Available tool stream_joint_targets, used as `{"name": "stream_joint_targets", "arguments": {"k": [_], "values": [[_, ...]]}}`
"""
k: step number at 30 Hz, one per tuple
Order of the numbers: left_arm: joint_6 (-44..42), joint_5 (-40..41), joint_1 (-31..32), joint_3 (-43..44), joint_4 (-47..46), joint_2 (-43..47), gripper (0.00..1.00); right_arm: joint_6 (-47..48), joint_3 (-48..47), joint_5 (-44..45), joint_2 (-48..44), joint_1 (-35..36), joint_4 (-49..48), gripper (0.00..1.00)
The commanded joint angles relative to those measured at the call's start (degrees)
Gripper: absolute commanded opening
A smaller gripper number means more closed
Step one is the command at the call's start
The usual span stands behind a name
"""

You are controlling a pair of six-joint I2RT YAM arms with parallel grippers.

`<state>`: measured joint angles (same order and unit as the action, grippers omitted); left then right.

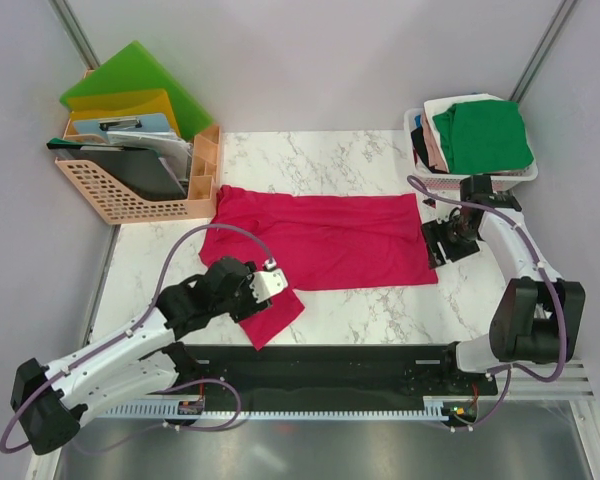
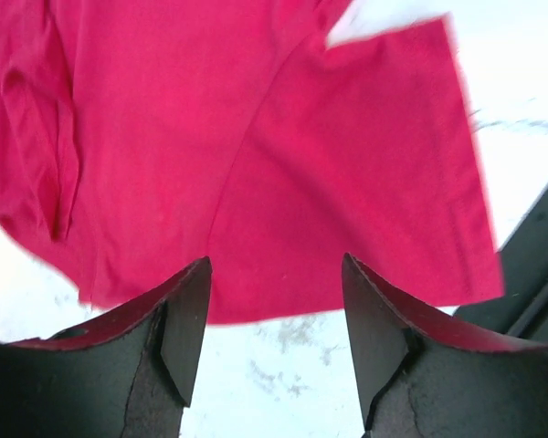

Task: Fold and stack the t-shirts
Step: Fold the flattened tshirt in 1/3 of the way

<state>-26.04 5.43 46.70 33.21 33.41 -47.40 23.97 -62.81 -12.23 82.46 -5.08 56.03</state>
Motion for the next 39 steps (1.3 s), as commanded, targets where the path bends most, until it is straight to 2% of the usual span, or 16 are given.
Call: {"name": "stream_joint_targets", "arguments": {"k": [1, 4, 6, 8, 11, 13, 17, 19, 23, 26, 29, 32, 34, 36, 38, 39], "values": [[1.08, -8.02, 0.85, 0.1, -5.29, 4.14, 0.67, -2.78, -2.06, -0.78, 2.0, 0.07, -1.98, 0.69], [1.0, -17.96, 0.67, 1.5, -0.46, 4.07, 0.69, -4.18, -3.2, -1.04, 3.59, 0.07, -2.85, 0.69], [-1.29, -21.42, 0.76, 1.42, 1.92, 1.71, 0.71, -4.89, -4.25, -2.0, 4.99, -0.02, -2.86, 0.68], [-0.68, -18.37, 0.76, 1.33, 1.14, -3.37, 0.71, -5.6, -5.22, -3.76, 5.52, -0.02, -2.59, 0.67], [0.64, -11.68, 0.76, 1.33, -1.67, -7.96, 0.6, -5.34, -4.96, -4.91, 4.91, 0.07, -2.85, 0.66], [0.82, -9.14, 0.76, 0.28, -5.7, -7.98, 0.58, -4.81, -4.61, -4.91, 3.86, 0.16, -3.03, 0.67], [-1.19, -0.62, 0.68, -1.48, -15.11, -8.06, 0.66, -3.67, -3.73, -2.37, 3.5, 2.0, -5.66, 0.66], [-2.34, 1.15, -0.9, -0.09, -18.11, -10.34, 0.7, -3.4, -3.99, -1.49, 4.81, 2.7, -6.54, 0.63], [-2.0, -4.37, -9.58, 6.15, -20.04, -15.43, 0.74, -3.57, -5.04, -0.95, 5.52, 6.73, -10.05, 0.56], [-0.77, -6.83, -14.25, 12.56, -21.28, -24.21, 0.79, -5.06, -6.36, -1.31, 5.43, 12.08, -13.73, 0.62], [0.46, -8.24, -16.19, 20.65, -19.44, -36.92, 0.79, -7.79, -9.78, 3.26, 8.5, 18.24, -16.73, 0.64], [1.52, -8.51, -16.99, 26.45, -18.82, -45.11, 0.79, -10.78, -14.44, 2.92, 15.25, 20.02, -18.84, 0.62], [2.74, -10.69, -17.78, 30.41, -17.33, -47.51, 0.76, -12.09, -17.94, 1.6, 18.08, 20.02, -19.73, 0.61], [3.36, -13.41, -19.36, 30.69, -16.36, -46.13, 0.73, -11.67, -19.89, 0.89, 21.86, 20.37, -19.56, 0.61], [4.07, -13.35, -21.89, 28.15, -18.28, -42.01, 0.74, -9.92, -21.48, 5.18, 24.05, 22.29, -20.34, 0.64], [4.07, -12.56, -23.22, 24.22, -21.25, -35.55, 0.76, -9.47, -21.66, 7.11, 24.68, 23.09, -21.04, 0.64]]}}
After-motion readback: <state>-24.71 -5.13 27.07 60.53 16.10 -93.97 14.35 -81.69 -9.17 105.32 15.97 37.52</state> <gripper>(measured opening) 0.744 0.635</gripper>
